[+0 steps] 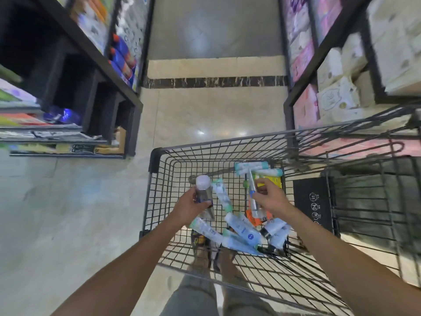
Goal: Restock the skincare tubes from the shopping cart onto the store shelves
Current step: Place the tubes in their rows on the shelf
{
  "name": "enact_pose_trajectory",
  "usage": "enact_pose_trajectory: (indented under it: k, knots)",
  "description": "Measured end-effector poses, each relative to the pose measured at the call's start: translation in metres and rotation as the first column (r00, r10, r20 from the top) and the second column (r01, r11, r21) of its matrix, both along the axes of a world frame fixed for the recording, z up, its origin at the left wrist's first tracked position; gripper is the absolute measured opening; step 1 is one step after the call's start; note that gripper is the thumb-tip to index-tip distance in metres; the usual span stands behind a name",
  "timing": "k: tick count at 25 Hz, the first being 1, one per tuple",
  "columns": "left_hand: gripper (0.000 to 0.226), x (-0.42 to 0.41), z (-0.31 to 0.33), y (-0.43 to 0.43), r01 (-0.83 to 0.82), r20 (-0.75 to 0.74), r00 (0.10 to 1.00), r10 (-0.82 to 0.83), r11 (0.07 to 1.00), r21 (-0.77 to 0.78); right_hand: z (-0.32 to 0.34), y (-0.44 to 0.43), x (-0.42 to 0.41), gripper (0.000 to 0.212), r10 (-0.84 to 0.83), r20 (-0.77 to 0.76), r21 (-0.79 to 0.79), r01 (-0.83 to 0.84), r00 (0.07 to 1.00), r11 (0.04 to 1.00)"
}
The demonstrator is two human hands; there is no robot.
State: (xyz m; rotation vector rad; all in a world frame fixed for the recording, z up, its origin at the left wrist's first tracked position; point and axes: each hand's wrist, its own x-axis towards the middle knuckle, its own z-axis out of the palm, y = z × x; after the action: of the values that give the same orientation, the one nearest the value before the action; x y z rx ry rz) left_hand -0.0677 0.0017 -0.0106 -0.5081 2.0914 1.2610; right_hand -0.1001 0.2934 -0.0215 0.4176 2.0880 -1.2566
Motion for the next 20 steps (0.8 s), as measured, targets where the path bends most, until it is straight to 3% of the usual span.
enact_pose_trajectory:
  k: [3, 6, 11, 16, 20]
  knots:
    - [0.04, -0.003, 0.044, -0.005, -0.054, -0.057, 0.997, 0.058, 0.997, 0.056, 0.044, -0.014, -0.017, 0.028, -0.228, 0.066, -0.18, 0.237, 0.971, 0.955]
    - [0.045, -0.004, 0.074, -0.017, -0.11, -0.12, 0.985, 0.126, 0.986, 0.128, 0.087, -0.037, -0.031, 0.022, -0.306, 0.126, -0.325, 0.331, 0.944, 0.886]
    - [0.041, 0.012, 0.134, -0.045, -0.292, -0.23, 0.91, 0.344, 0.928, 0.233, 0.156, -0.094, -0.028, 0.019, -0.177, -0.096, -0.401, 0.124, 0.98, 0.907]
    - [0.034, 0.051, 0.182, -0.101, -0.433, -0.27, 0.779, 0.566, 0.797, 0.42, 0.198, -0.172, -0.013, 0.02, -0.08, -0.165, -0.416, 0.004, 0.983, 0.91]
    - [0.026, 0.094, 0.218, -0.17, -0.512, -0.309, 0.666, 0.678, 0.718, 0.472, 0.24, -0.257, 0.016, 0.019, 0.003, -0.245, -0.472, -0.122, 0.97, 0.873]
